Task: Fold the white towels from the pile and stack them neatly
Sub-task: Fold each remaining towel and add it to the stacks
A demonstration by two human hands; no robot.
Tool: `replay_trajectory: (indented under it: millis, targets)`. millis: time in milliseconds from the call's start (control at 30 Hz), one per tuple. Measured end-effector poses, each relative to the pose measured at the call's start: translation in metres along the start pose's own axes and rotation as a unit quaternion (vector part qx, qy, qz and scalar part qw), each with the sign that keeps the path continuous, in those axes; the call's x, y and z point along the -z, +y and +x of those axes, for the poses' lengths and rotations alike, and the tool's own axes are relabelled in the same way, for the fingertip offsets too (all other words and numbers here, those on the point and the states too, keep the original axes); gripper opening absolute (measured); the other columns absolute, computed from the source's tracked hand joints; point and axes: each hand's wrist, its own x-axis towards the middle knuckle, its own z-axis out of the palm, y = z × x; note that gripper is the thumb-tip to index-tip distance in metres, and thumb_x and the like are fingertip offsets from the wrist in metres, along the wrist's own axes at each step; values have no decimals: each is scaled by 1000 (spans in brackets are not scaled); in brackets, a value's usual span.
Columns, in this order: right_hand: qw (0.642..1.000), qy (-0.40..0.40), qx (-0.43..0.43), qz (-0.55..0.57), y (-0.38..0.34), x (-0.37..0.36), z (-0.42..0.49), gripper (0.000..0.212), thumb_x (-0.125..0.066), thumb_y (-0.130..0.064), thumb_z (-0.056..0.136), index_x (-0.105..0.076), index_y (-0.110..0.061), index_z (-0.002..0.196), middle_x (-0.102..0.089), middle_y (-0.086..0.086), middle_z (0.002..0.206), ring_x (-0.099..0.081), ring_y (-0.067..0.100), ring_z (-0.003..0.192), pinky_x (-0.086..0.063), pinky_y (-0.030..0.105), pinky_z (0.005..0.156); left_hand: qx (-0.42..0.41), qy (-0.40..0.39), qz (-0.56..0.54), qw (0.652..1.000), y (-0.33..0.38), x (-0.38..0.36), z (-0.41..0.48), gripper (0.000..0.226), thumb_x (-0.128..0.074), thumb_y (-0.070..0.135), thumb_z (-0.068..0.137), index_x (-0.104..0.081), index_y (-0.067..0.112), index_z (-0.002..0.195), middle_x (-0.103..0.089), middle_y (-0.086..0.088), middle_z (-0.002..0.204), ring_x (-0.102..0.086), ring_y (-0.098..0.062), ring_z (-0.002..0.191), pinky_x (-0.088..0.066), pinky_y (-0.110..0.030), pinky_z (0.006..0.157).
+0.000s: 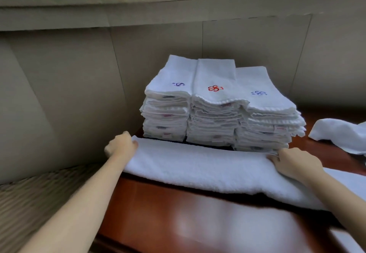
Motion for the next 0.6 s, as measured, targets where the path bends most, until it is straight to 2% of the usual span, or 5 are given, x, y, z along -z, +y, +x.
replay_trajectory:
  millis: [133, 200, 333, 500, 600]
  targets:
    - [998, 61, -21, -1, -1, -4, -11, 47, -32, -60, 93, -61, -23, 98, -61, 0, 91, -62, 25, 85, -39, 31, 63, -36, 27, 178, 983, 33, 1, -27, 37, -44, 28, 95, -43, 15, 130, -48, -10, 132, -45, -29, 121, -39, -39, 93]
    - [998, 63, -19, 22, -1, -3, -17, 48, -32, -59, 93, -61, -22, 98, -65, 1, 93, -62, 25, 86, -40, 31, 63, -131, 0, 141, 981, 57, -8, -45, 39, -40, 30, 97, -43, 17, 134, -45, -9, 136, -41, -28, 125, -34, -39, 99]
    - [999, 31, -5, 25, -1, 6, -35, 48, -33, -57, 94, -61, -19, 93, -67, 1, 97, -62, 25, 89, -40, 31, 64, -278, -161, 16, 947, 96, -28, -91, 51, -24, 50, 100, -24, 34, 148, -19, -2, 158, -17, -24, 144, -14, -49, 113]
    - [999, 5, 26, 19, 0, 20, -80, 41, -36, -49, 95, -61, -16, 92, -66, 4, 100, -62, 26, 92, -38, 30, 65, -284, -164, 28, 944, 80, -24, -108, 52, -18, 53, 100, -13, 41, 150, -5, 9, 161, -4, -14, 147, -4, -49, 116]
    - [998, -15, 47, 32, 7, 24, -114, 20, -39, -35, 96, -43, -17, 87, -63, 8, 103, -59, 30, 94, -35, 31, 64, -276, -186, 43, 942, 65, -17, -116, 52, -19, 50, 101, -11, 40, 151, -4, 11, 160, -4, -13, 147, -3, -47, 117]
